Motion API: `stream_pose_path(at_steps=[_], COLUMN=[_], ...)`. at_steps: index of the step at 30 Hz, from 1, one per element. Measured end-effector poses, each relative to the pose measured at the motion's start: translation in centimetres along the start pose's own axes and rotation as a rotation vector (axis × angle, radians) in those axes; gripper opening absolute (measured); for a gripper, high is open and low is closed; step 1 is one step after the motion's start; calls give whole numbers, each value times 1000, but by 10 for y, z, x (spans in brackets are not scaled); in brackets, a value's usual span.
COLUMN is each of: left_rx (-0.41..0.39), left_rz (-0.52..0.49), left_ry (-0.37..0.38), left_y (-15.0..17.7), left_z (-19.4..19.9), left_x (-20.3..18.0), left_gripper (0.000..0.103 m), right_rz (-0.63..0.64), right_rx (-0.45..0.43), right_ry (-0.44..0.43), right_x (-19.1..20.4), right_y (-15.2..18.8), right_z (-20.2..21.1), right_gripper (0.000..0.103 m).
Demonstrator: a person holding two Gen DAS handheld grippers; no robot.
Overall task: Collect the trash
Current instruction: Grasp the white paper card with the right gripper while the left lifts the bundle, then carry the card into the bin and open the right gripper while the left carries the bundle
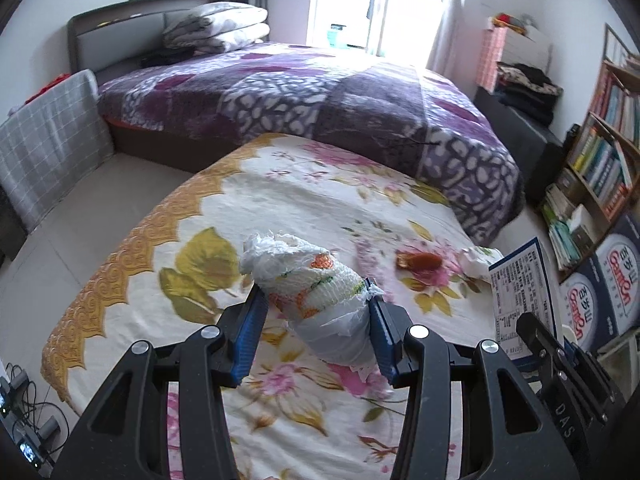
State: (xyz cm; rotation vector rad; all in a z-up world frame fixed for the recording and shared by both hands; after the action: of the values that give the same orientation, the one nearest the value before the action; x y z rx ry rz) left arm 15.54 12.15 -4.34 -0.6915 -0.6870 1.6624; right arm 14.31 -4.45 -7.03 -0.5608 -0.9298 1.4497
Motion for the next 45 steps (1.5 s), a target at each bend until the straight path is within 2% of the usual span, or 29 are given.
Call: stream_pose_path(at_steps=[18,23,32,35,37,41,43,45], left_rx=[-3,6,12,14,18,23,24,27], left_rz=[-96,-120,-172,-185,-192,-213,-225,-235], left_ry=[110,133,186,206,217,248,260,275], left_y=[13,21,33,37,40,46,49,52], left_z=[-3,-5,-2,-1,-1,1,3,4], left_x=[-95,-115,-153,-166,-173,-193,-202,-211], left_gripper=[48,48,48,48,48,48,48,48], right_rz=[-116,-163,-313,-368,-397,-414,-419,-421], right_rx=[-28,-39,22,38,35,10,-6,-15], right_ry=[206,288,439,495,522,549,563,569], right_x=[-111,-148,-224,-244,-255,-267,-272,-275], right_y=[-2,1,24,33,37,39,40,40], right_z=[37,49,60,67,73,85,91,97], right_gripper=[15,15,16,28,58,66,77,80])
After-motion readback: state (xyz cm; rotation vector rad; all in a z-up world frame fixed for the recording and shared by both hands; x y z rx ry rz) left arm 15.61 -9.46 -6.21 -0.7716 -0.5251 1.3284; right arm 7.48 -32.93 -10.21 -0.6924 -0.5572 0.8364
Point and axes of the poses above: each gripper's, at about its wrist camera, not at the fingertips, and z roughly against the way its jaws point, x to its left, y to its underside, the point moved 8 cm from there along -z, roughly the way its jaws point, and after that the axes turned 5 degrees about -x, right-handed, at the moved point
